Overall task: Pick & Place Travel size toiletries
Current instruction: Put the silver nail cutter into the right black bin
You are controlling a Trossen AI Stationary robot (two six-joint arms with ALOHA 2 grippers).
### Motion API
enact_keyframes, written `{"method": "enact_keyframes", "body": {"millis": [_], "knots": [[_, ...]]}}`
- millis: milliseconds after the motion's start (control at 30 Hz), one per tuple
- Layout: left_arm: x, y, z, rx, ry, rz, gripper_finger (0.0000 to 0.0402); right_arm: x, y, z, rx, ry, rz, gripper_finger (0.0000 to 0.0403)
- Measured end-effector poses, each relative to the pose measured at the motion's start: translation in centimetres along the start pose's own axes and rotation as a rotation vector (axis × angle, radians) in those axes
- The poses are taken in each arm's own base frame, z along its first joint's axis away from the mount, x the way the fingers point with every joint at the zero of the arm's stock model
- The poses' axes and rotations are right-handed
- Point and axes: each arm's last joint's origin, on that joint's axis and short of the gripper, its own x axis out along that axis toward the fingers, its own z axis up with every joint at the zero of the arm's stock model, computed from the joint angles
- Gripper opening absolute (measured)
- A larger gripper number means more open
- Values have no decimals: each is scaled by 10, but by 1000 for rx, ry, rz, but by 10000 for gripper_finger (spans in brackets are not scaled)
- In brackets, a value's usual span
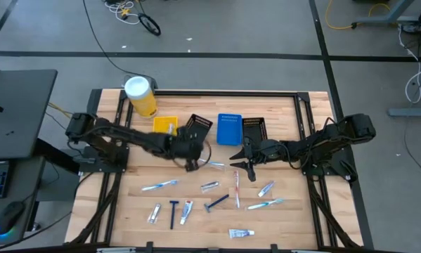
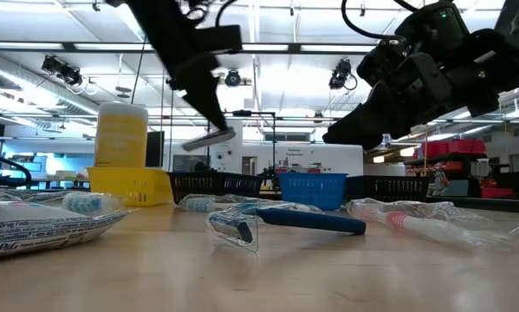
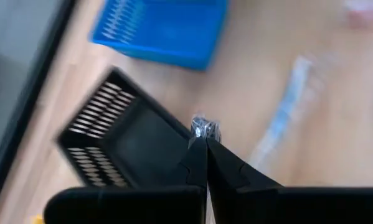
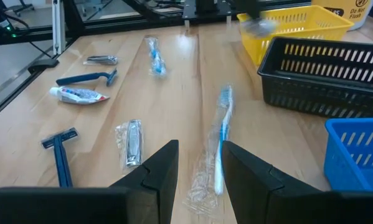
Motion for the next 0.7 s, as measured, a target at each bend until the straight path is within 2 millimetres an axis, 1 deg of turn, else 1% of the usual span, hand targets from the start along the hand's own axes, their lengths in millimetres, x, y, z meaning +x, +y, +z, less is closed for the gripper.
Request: {"method": "enact_keyframes", "body": {"millis": [67, 167, 233, 300, 367, 433, 567, 700], "knots": [[5, 13, 6, -10, 2, -11, 2, 0, 0, 0, 0, 1, 0, 131], [19, 32, 9, -2, 12, -19, 5, 0, 0, 0, 0, 1, 0, 131], [27, 46, 7, -27, 38, -22, 6, 0, 0, 0, 2, 1, 0, 131], [39, 57, 7, -104, 49, -16, 5, 0, 0, -1, 3, 7, 0, 131], [49, 66, 1, -148, 107, -18, 3, 0, 0, -1, 3, 8, -1, 131], [61, 73, 2, -167, 98, -23, 3, 0, 0, -2, 4, 23, -2, 131], [87, 74, -8, -68, 162, -15, 8, 0, 0, -4, 4, 39, -4, 131], [101, 72, -13, 18, 190, 13, 7, 0, 0, -4, -10, 31, -3, 131]]}}
